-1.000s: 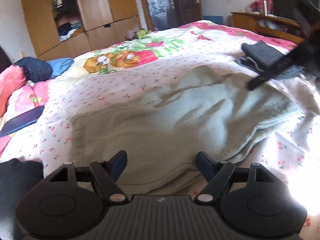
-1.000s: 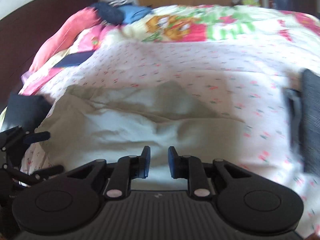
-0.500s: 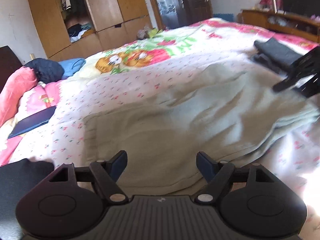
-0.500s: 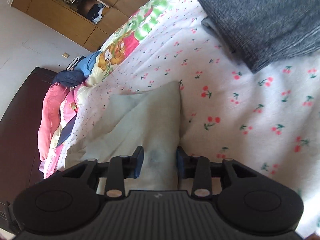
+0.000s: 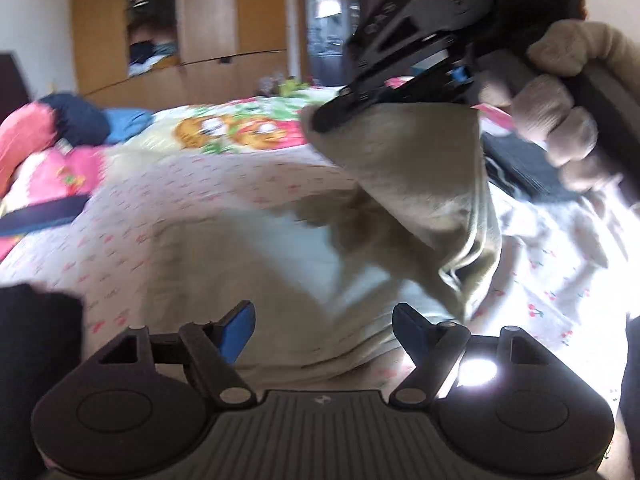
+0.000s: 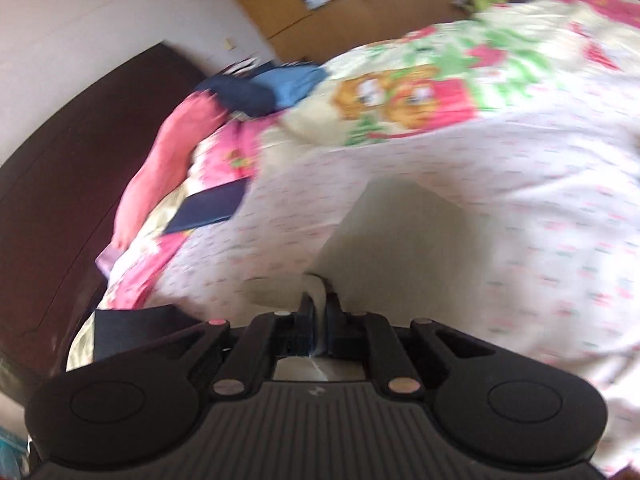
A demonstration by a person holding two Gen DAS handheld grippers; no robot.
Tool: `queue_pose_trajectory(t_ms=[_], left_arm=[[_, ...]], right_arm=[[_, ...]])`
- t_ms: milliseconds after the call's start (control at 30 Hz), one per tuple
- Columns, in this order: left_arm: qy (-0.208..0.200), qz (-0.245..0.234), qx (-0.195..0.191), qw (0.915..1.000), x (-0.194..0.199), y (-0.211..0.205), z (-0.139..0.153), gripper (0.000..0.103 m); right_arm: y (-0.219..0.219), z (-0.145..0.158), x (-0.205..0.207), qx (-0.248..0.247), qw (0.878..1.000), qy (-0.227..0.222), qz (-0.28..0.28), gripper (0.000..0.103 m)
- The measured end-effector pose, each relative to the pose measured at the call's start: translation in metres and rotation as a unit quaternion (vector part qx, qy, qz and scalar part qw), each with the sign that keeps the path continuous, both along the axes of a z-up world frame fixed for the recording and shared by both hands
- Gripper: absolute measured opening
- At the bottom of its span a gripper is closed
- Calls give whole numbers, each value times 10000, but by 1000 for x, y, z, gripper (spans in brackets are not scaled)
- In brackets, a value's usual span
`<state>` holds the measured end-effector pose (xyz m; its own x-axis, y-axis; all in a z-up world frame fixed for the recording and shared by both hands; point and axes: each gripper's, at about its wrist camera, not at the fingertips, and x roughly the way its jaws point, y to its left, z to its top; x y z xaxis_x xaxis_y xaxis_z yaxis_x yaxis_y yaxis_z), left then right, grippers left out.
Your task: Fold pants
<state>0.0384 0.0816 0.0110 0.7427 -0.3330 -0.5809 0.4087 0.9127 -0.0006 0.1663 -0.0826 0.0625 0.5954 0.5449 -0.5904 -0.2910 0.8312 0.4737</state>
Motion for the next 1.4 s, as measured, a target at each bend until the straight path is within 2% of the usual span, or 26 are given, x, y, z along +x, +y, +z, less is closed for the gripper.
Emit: queue_pose_trajectory(t_ms=[167,300,400,467,567,667,700,800,867,933,1000,1067,1100,1167,1267,1400], left_arm=[[-21,524,-229,9984,-11,46,-1,89],[-21,589,-410,9974,-17,60,-4,89],[-56,557,-524,9971,-18,65,-3,89],[-84,548,-611,9966,-18,67,-1,89],[-128,506,-859,9949,-17,67,2,89],[-98,561,-1015,9932,-5,61,2,89],[-21,641,-968,9932,2,57,0,89],[9,835,-494,9953,13,42,-5,88],[32,958,-292,9950,17,38,-8,81],[273,898,-492,9944,20,42,-9,62],[529,949,-675,9918,25,47,-13,54],[538,1045,-555,9915,24,47,-16,40],[545,1063,-563,9912,24,48,-17,34],[544,1083,-787,9895,21,55,-15,30],[423,1120,-998,9878,14,64,-6,26],[332,1309,-951,9863,10,73,-2,26]], right_arm=[[94,-43,27,-351,9984,265,362,5],[126,-58,27,-563,9978,312,172,1],[134,-62,23,-578,9968,474,269,1],[128,-55,19,-527,9972,466,238,7],[116,-40,19,-1141,9935,32,38,8],[108,-42,38,-1624,9861,264,-244,23],[108,-44,42,-1636,9855,352,-292,27],[119,-49,46,-1688,9848,401,-61,27],[129,-51,44,-1801,9828,375,149,34],[133,-51,43,-1862,9810,380,395,37],[136,-53,46,-2062,9766,443,432,35],[133,-57,50,-2220,9733,454,356,24],[129,-58,52,-2173,9743,519,297,8],[118,-56,52,-1883,9798,638,207,4],[118,-40,41,-1662,9849,419,251,3],[137,-33,40,-1543,9869,242,400,4]])
